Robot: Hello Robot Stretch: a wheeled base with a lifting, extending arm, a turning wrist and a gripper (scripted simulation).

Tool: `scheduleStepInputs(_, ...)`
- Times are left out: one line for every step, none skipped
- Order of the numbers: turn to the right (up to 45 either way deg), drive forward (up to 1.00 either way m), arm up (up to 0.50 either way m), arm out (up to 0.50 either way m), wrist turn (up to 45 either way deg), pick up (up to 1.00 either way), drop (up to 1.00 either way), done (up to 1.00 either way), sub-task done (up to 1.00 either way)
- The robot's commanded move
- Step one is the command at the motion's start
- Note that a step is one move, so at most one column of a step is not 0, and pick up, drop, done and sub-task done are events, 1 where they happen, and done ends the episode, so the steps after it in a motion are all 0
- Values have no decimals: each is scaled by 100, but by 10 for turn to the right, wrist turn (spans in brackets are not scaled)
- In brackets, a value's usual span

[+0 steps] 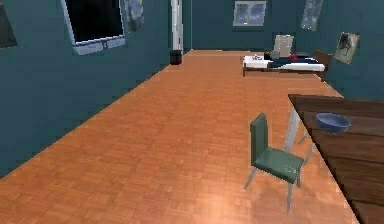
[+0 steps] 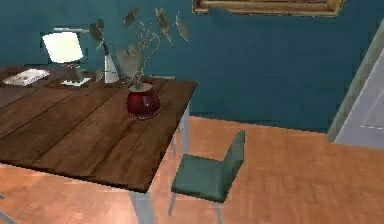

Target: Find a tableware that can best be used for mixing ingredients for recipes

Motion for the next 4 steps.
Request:
scheduleStepInputs(0,55,0,0,0,0,0,0,0)
scheduleStepInputs(450,0,0,0,0,0,0,0,0)
scheduleStepInputs(90,0,0,0,0,0,0,0,0)
scheduleStepInputs(0,0,0,0,0,0,0,100,0)
